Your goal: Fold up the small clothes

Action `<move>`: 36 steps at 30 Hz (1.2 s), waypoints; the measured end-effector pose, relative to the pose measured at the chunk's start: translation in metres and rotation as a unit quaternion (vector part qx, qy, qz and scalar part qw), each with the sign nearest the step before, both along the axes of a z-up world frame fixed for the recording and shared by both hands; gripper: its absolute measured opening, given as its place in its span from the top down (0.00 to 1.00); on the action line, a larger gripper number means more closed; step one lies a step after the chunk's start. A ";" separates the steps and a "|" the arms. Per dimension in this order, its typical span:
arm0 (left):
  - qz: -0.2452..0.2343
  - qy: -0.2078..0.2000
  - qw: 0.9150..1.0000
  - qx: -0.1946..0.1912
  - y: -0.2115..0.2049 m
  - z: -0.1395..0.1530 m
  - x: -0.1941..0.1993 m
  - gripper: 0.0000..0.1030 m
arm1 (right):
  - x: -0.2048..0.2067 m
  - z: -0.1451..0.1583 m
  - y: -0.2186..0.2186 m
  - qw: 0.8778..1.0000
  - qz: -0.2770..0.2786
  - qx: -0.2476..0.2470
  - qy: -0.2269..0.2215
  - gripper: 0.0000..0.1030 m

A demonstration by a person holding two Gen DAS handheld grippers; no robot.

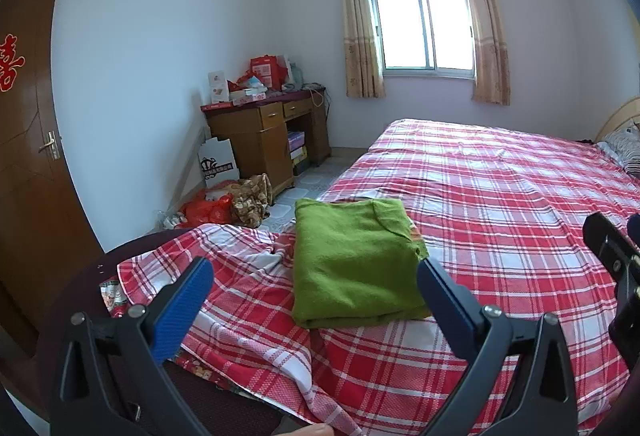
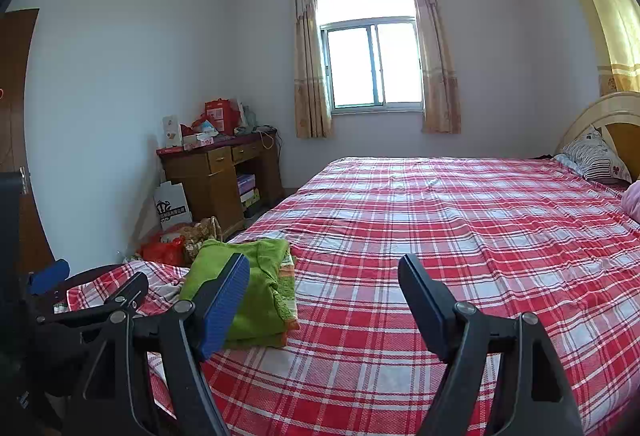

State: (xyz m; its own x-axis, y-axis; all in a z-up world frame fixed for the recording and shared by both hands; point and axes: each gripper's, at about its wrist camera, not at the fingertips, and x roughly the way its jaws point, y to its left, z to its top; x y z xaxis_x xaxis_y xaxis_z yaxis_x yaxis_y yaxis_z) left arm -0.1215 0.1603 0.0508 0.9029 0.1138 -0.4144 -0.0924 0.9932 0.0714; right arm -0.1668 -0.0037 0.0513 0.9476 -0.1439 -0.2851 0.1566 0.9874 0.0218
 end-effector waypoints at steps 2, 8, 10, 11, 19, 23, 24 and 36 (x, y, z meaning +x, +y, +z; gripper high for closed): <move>0.000 0.002 1.000 -0.002 0.001 -0.001 0.001 0.00 | 0.000 -0.001 0.000 1.000 0.000 0.000 0.000 0.25; 0.002 0.005 1.000 -0.003 0.003 -0.001 0.003 0.00 | 0.001 -0.002 -0.001 1.000 -0.001 0.002 0.003 0.25; 0.001 0.005 1.000 -0.003 0.002 -0.001 0.003 0.00 | 0.001 -0.002 -0.001 1.000 -0.001 0.002 0.004 0.25; 0.000 0.005 1.000 -0.002 0.002 -0.001 0.004 0.00 | 0.002 -0.002 -0.001 1.000 -0.002 0.002 0.004 0.25; -0.015 -0.001 1.000 -0.001 -0.003 0.000 0.002 0.00 | 0.001 -0.002 -0.003 1.000 -0.005 0.006 0.004 0.25; -0.006 0.001 1.000 0.003 -0.004 -0.001 0.003 0.00 | 0.001 -0.002 -0.004 1.000 -0.005 0.006 0.003 0.25; -0.005 0.002 1.000 0.004 -0.004 -0.002 0.004 0.00 | 0.001 -0.002 -0.004 1.000 -0.005 0.006 0.003 0.25; -0.011 0.028 0.999 -0.026 0.004 -0.005 0.011 0.00 | 0.002 -0.003 -0.003 1.000 -0.007 0.010 0.008 0.25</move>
State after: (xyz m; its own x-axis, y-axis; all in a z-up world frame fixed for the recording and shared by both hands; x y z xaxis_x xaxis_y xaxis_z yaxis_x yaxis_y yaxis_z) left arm -0.1106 0.1645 0.0458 0.8806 0.0715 -0.4685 -0.0680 0.9974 0.0243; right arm -0.1649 -0.0066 0.0481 0.9410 -0.1511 -0.3029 0.1705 0.9846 0.0385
